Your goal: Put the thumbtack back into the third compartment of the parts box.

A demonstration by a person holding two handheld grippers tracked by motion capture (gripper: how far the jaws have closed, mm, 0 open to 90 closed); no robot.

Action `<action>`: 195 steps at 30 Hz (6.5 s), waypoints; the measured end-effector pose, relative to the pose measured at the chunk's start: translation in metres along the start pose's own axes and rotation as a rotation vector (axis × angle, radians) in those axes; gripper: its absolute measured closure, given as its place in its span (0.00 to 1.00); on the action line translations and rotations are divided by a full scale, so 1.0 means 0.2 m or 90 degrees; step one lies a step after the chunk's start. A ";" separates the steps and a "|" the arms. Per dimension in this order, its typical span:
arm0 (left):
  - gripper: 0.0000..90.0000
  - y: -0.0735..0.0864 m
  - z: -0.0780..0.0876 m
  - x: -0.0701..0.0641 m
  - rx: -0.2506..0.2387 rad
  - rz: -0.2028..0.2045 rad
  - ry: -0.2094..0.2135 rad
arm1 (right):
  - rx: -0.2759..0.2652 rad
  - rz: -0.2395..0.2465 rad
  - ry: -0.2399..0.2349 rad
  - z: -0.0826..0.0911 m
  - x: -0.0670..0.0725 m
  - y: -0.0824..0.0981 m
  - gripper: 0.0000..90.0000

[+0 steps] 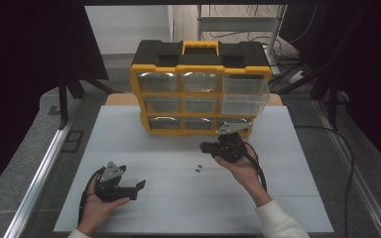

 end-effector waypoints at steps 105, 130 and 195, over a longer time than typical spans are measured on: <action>0.10 -0.01 0.01 0.01 -0.011 0.006 -0.005 | -0.198 0.013 0.057 0.57 -0.04 -0.72 0.36; 0.10 -0.01 0.02 0.01 -0.013 0.008 -0.005 | -0.173 0.064 -0.006 0.41 0.19 -0.41 0.36; 0.11 -0.01 0.02 0.00 -0.013 0.002 0.000 | 0.125 0.032 0.080 -0.35 -0.15 0.32 0.41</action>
Point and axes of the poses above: each handheld gripper's, and its own axes: z roughly backward along the jaws, y roughly out of its underside, x roughly to its left, the point moved 8 cm from there along -z, roughly forward along the jaws, and after that the axes turned 6 degrees about -z, right-handed, at the moved point
